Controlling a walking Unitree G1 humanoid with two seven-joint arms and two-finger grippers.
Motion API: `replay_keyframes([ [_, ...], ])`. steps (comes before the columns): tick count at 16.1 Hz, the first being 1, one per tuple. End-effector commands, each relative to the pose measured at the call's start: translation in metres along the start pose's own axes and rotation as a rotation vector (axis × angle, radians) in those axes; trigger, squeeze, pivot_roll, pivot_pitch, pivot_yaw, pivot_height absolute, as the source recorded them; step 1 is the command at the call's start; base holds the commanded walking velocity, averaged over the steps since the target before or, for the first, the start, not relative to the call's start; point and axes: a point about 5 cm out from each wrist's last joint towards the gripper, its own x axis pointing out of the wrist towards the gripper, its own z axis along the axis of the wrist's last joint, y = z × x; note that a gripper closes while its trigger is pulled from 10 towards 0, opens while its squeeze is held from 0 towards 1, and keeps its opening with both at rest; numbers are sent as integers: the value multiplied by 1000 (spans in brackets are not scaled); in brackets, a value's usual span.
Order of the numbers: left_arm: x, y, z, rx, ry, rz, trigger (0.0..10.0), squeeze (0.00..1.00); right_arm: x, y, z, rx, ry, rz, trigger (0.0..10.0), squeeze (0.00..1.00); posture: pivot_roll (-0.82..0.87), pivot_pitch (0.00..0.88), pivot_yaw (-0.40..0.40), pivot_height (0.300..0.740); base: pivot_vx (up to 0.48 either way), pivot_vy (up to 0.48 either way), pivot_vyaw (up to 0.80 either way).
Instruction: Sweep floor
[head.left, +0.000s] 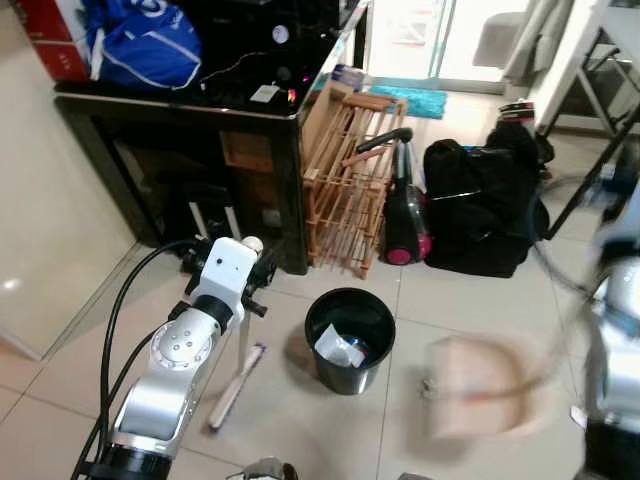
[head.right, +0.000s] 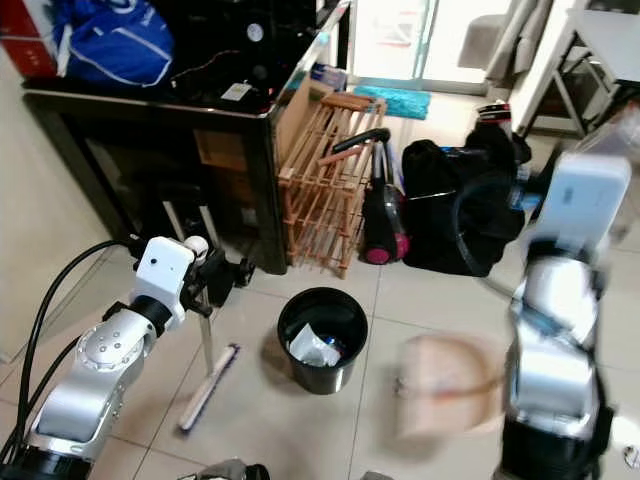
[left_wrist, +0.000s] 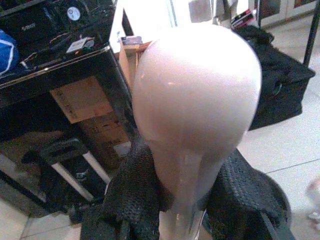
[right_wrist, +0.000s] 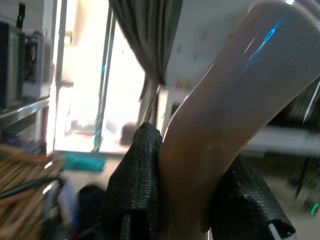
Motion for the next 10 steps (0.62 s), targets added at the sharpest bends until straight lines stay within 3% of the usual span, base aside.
replay_keyframes([
  [1, -1, 2, 9, 3, -51, 17, 10000, 0, -4, 4, 1, 20, -23, 19, 10000, 0, -23, 29, 45, 740, 0, 0, 0],
  [4, -2, 2, 8, -26, -62, 37, 10000, 0, -11, 6, -4, 66, -22, 18, 10000, 0, -18, 31, 43, 740, 0, 0, 0],
  [7, -2, 4, 6, -18, -61, 31, 10000, 0, -21, 13, -21, 7, -11, 68, 10000, 0, -26, 31, 45, 740, 0, 0, 0],
  [10, -2, 5, 5, -10, -50, 16, 10000, 0, -28, 15, -38, 17, 134, 99, 10000, 0, -27, 34, 44, 740, 0, 0, 0],
])
